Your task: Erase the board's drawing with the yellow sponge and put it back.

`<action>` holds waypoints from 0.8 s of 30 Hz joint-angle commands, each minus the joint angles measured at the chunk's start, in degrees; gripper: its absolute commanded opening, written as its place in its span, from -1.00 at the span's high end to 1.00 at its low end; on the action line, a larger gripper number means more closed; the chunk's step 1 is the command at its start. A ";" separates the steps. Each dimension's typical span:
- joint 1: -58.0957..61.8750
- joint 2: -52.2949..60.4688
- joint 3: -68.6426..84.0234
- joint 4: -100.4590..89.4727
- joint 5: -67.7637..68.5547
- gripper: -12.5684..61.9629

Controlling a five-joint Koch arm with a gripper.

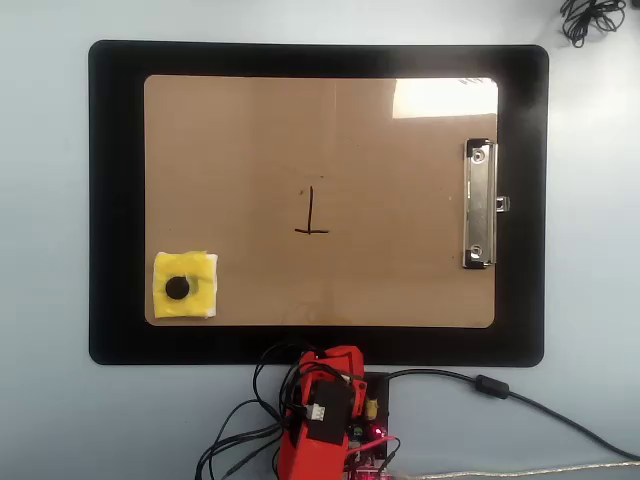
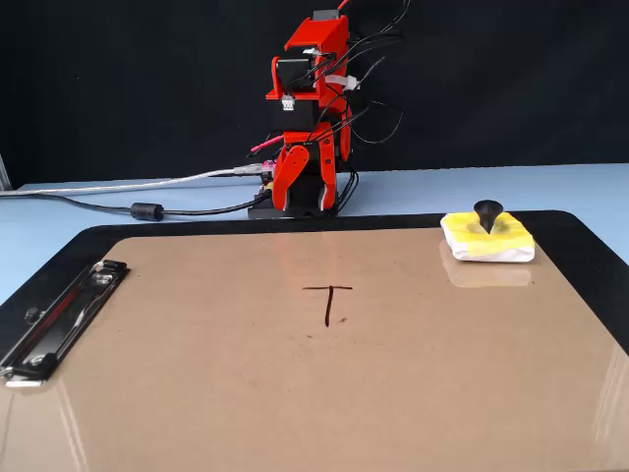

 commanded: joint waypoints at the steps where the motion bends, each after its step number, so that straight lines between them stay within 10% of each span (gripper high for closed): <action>1: 0.97 2.64 1.05 2.99 -0.62 -0.26; 17: -1.49 2.46 -13.27 2.37 -1.41 -0.24; 24: -38.85 2.20 -21.71 -21.27 -20.39 -0.20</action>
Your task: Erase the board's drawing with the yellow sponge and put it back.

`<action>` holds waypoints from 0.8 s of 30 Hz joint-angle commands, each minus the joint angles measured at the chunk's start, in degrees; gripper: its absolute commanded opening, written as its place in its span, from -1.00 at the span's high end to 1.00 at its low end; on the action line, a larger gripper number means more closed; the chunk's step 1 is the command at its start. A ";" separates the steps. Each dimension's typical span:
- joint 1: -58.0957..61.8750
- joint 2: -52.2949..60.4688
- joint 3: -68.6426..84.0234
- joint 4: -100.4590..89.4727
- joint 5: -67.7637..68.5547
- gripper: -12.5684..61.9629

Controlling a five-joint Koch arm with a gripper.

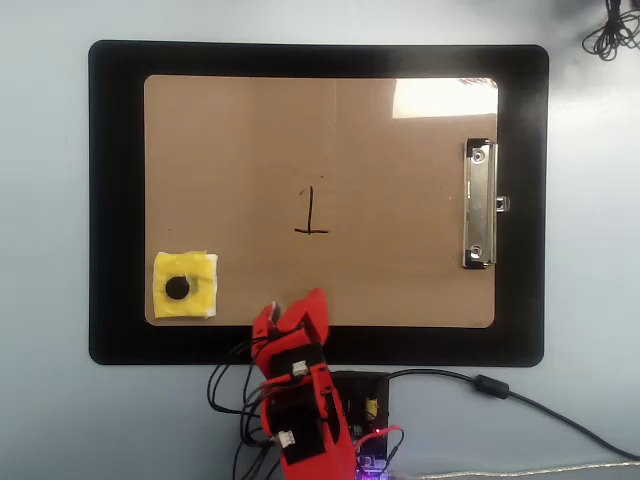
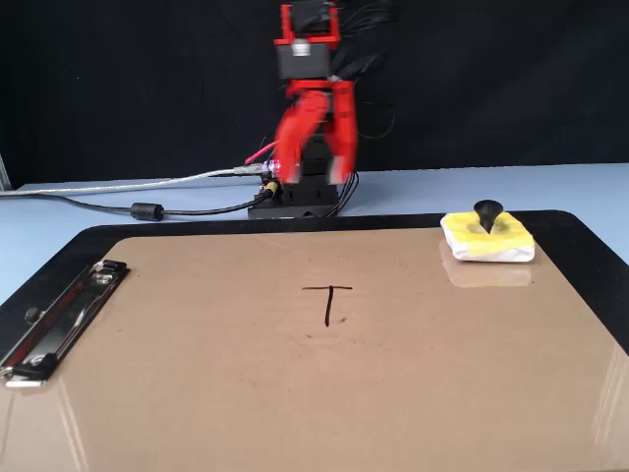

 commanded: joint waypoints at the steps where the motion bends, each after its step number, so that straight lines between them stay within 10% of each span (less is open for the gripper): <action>1: -10.72 1.93 -0.09 -15.03 -15.03 -0.20; 11: -31.99 -16.17 18.81 -79.80 -27.51 -0.20; 24: -35.51 -30.59 19.07 -88.51 -23.55 -0.19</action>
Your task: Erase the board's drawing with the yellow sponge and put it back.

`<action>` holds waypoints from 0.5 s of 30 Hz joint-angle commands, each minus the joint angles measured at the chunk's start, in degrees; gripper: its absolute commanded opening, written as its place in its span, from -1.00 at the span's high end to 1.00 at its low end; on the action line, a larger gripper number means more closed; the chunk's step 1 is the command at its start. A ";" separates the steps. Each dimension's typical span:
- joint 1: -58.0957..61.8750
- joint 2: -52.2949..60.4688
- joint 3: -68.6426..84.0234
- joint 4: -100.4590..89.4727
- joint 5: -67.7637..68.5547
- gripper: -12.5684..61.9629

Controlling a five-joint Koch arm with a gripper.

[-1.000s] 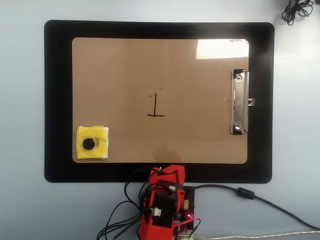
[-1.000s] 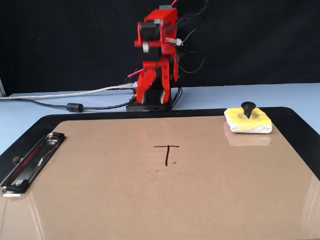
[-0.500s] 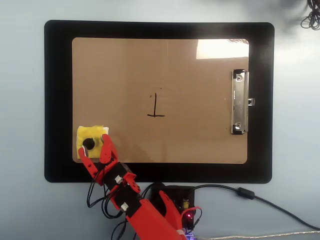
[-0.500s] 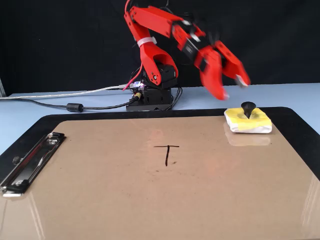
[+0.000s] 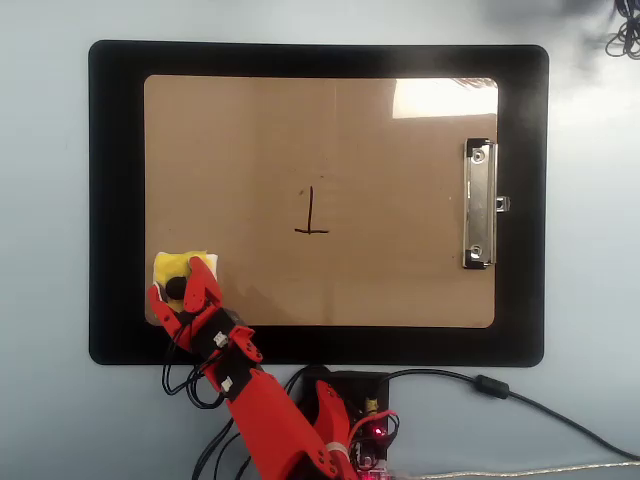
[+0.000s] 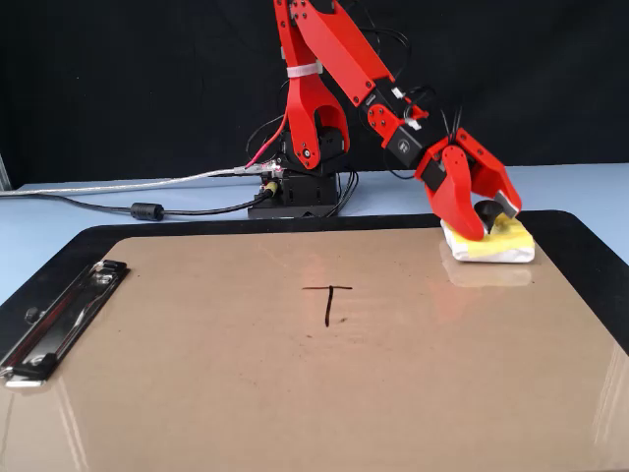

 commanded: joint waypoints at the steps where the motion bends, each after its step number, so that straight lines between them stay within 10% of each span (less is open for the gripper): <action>1: -0.53 0.62 -0.53 -4.66 0.97 -0.19; 7: -0.44 -0.44 0.97 -4.92 4.39 -0.01; 15: 0.70 -0.26 2.02 -5.01 4.92 0.88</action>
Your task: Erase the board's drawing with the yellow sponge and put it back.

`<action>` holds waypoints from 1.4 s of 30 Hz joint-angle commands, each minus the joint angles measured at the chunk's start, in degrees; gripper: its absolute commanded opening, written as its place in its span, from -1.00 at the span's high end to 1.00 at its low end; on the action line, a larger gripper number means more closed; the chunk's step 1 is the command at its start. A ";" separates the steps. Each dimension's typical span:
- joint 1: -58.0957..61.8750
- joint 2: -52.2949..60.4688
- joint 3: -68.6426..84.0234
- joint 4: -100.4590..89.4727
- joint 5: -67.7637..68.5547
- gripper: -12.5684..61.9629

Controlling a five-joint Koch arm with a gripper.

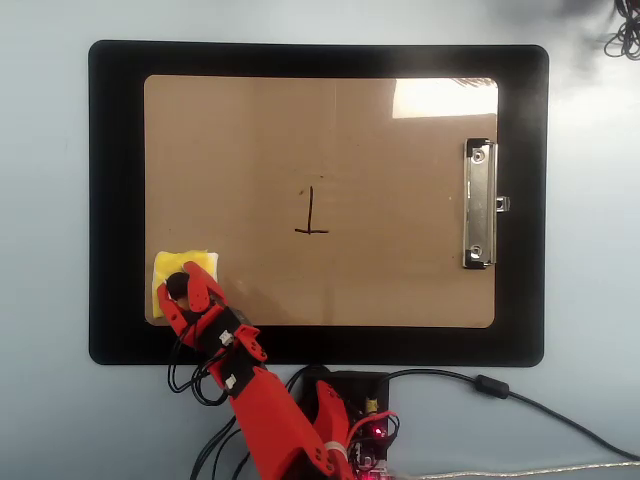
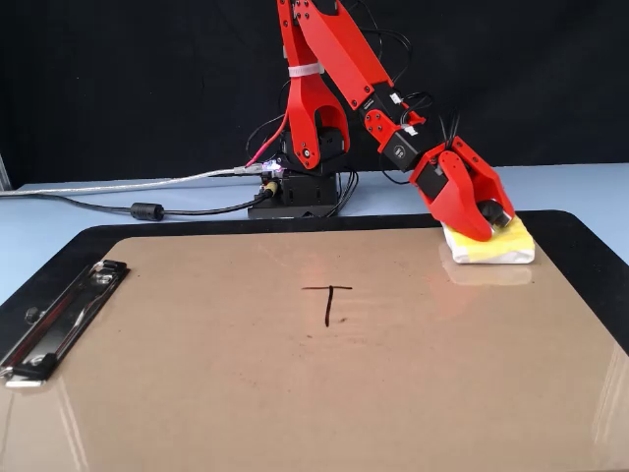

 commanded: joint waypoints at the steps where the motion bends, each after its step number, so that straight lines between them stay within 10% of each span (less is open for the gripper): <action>1: 0.26 0.70 -0.26 -3.16 -0.18 0.88; 10: 9.40 14.50 -3.60 11.16 -0.62 0.88; 18: 41.66 30.41 -15.03 48.78 7.38 0.88; 36: 53.26 16.35 2.99 12.57 12.48 0.88; 42: 53.61 -12.74 -11.51 -5.36 12.74 0.88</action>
